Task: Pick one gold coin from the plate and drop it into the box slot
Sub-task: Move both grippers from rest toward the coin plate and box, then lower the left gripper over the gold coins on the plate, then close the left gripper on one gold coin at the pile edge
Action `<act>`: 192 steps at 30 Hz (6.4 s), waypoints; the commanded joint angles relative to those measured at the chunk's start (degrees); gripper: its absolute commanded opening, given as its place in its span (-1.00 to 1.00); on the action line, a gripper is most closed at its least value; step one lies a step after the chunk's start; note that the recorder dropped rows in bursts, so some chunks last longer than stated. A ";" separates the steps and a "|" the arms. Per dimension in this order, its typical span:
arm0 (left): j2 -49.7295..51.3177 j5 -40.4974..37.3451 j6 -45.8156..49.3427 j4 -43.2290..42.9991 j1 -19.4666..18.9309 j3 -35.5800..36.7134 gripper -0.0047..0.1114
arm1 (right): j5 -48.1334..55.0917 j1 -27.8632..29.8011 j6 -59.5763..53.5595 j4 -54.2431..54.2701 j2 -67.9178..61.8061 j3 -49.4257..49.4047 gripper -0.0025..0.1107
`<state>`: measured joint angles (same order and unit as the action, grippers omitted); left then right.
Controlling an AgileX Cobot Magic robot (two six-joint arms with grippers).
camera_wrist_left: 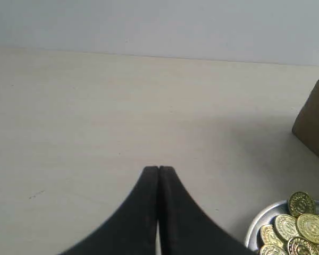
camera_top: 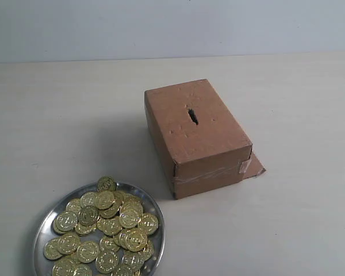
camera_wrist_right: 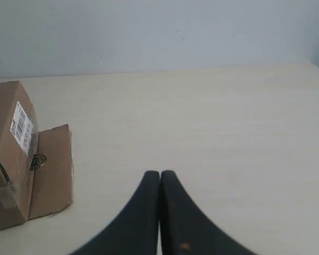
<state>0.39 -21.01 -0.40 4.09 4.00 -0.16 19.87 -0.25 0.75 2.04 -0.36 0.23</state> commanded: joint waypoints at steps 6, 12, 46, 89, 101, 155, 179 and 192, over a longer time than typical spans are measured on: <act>-0.39 5.40 -0.74 12.97 0.02 0.16 -0.92 | -8.12 0.23 -0.04 5.77 0.36 -0.23 -0.96; -0.39 13.52 -1.40 28.82 0.02 0.16 -0.92 | -17.10 0.23 -0.04 29.78 0.36 -0.23 -0.96; 22.30 -13.45 53.59 50.51 0.13 -23.62 -0.92 | 31.01 -0.61 -26.75 38.60 -42.42 48.09 -0.96; 101.24 -25.35 102.37 3.12 37.24 -63.15 -0.92 | 35.29 -16.39 -34.04 31.95 -73.02 54.02 -0.96; 104.25 -24.88 108.56 -0.57 41.40 -63.15 -0.92 | 36.04 -16.39 -34.04 31.95 -73.02 53.27 -0.96; 109.16 -19.23 117.11 0.12 43.56 -59.13 -0.04 | 36.14 -16.39 -33.90 32.56 -73.02 53.27 -0.96; 109.16 -19.13 117.11 0.12 43.56 -59.13 -0.20 | 36.14 -16.39 -33.90 32.56 -73.02 53.27 -0.96; 109.05 -19.13 116.88 0.12 43.56 -59.13 -0.36 | 36.14 -16.39 -33.90 32.56 -73.02 53.27 -0.96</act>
<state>109.49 -39.95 116.54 4.15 47.25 -59.30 56.08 -16.42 -32.65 34.11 -73.47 53.65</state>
